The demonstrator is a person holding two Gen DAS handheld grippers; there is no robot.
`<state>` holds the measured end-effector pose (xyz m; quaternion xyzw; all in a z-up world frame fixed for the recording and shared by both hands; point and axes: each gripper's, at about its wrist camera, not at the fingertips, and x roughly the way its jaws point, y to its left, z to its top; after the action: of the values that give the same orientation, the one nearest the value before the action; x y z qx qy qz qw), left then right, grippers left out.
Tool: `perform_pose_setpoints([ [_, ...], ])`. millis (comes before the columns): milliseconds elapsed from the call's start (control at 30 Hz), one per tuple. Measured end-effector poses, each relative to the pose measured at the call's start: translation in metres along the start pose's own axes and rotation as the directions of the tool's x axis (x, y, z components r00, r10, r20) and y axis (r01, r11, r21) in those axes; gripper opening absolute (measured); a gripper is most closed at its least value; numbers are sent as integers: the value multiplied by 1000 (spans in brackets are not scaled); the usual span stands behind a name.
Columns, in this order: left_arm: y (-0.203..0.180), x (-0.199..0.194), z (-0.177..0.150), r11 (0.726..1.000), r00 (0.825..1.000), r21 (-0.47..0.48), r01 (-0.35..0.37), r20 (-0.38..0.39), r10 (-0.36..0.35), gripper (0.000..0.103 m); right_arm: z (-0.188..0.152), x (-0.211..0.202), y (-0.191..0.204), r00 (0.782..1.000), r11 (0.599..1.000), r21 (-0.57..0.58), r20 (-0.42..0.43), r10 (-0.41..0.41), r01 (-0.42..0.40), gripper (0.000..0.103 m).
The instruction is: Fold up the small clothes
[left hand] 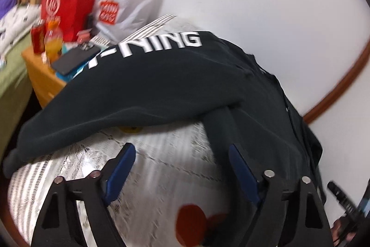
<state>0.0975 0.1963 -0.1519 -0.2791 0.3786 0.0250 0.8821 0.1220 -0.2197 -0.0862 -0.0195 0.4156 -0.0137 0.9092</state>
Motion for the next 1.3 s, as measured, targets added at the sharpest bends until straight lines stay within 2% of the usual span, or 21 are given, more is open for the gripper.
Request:
perform_pose_setpoints([
  [100, 14, 13, 2, 996, 999, -78, 37, 7, -36, 70, 3, 17, 1, 1000, 1000, 6, -28, 3, -3, 101],
  [300, 24, 25, 21, 981, 998, -190, 34, 58, -23, 65, 12, 41, -2, 998, 1000, 10, -60, 2, -1, 100],
  [400, 33, 33, 34, 971, 998, -239, -4, 57, 18, 48, 16, 44, -9, 998, 1000, 13, -55, -3, 3, 100],
  [467, 33, 40, 42, 972, 996, -222, -79, 32, 89, 19, 18, 45, -19, 998, 1000, 20, -54, -7, 8, 100],
  [533, 28, 44, 55, 971, 987, -186, -153, 16, 159, 8, 19, 46, -29, 999, 1000, 22, -50, -13, 14, 100],
  [600, 14, 37, 71, 972, 977, -138, -193, 62, 203, 8, 22, 49, -40, 999, 1000, 17, -49, -19, 20, 100],
  [667, -9, 26, 88, 975, 969, -73, -210, 121, 218, 8, 25, 50, -50, 999, 1000, 11, -41, -25, 25, 100],
  [767, -54, 17, 111, 981, 968, 33, -189, 172, 181, 7, 33, 49, -64, 1000, 1000, 1, -18, -21, 21, 100],
  [900, -133, 25, 132, 969, 971, 192, -155, 213, 113, 7, 42, 44, -85, 1000, 1000, -6, 16, -3, 3, 100],
  [967, -173, 35, 134, 955, 974, 265, -133, 214, 76, 7, 43, 41, -95, 1000, 1000, -12, 29, 4, -4, 100],
  [1100, -256, 70, 121, 904, 984, 419, -85, 178, 10, 7, 41, 40, -121, 999, 1000, -5, 37, 1, -1, 100],
  [1200, -303, 103, 103, 860, 992, 507, -66, 126, 1, 7, 33, 42, -137, 1000, 1000, 5, 21, -12, 12, 100],
  [1300, -325, 135, 84, 834, 998, 549, -47, 61, 17, 7, 20, 42, -150, 1000, 1000, 14, 16, -27, 26, 100],
])
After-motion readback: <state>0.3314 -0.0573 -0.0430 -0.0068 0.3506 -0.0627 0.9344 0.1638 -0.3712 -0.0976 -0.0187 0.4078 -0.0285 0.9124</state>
